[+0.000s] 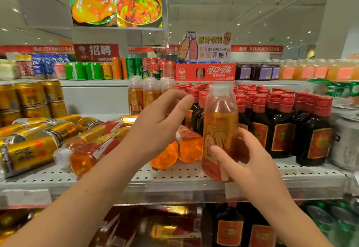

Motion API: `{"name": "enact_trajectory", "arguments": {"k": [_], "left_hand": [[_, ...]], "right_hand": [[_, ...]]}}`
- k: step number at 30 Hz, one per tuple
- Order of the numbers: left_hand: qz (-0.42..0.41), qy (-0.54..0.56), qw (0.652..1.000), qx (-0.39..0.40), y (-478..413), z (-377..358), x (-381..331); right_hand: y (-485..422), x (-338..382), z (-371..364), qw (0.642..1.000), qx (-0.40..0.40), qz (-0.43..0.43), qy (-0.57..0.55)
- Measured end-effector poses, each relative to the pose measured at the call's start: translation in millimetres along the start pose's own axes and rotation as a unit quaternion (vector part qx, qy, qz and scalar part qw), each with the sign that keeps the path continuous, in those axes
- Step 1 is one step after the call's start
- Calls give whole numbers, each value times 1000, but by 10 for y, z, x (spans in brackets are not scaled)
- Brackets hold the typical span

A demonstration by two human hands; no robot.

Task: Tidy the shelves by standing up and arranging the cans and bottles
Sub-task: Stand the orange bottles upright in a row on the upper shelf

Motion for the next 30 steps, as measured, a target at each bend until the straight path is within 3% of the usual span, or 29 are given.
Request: {"name": "enact_trajectory", "arguments": {"k": [5,9,13,18,21,25,28,30], "left_hand": [[118,-200,973,-17,225,86,724],[207,-189,959,32,331,26,994],[241,-170,951,89,310,16,1051],[287,-152,940,107,317,222,1069],[280,-216,929,113,281,168,1040],[308,-371,866,130,150,187,1046],[362,-347,845,183,82,173,1148],[415,-301,830,221,126,137,1240]], "right_hand": [[-2,-113,15,998,-2,-36,-50],[19,-124,-69,995,11,-60,-73],[19,-96,-88,995,17,-77,-53],[29,-161,-102,995,26,-86,-49],[72,-121,-108,994,27,-99,-23],[147,-22,88,994,-77,-34,69],[126,109,31,996,-87,-21,24],[207,599,-130,990,-66,104,74]]}}
Point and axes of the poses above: each hand's wrist, its own y-axis away from the middle knuckle, its own z-axis out of the back of the hand, x = y × z, the point moved 10 cm from there along -y, towards the middle knuckle, and after that the axes turned 2 degrees about y, right-handed, at the moved point
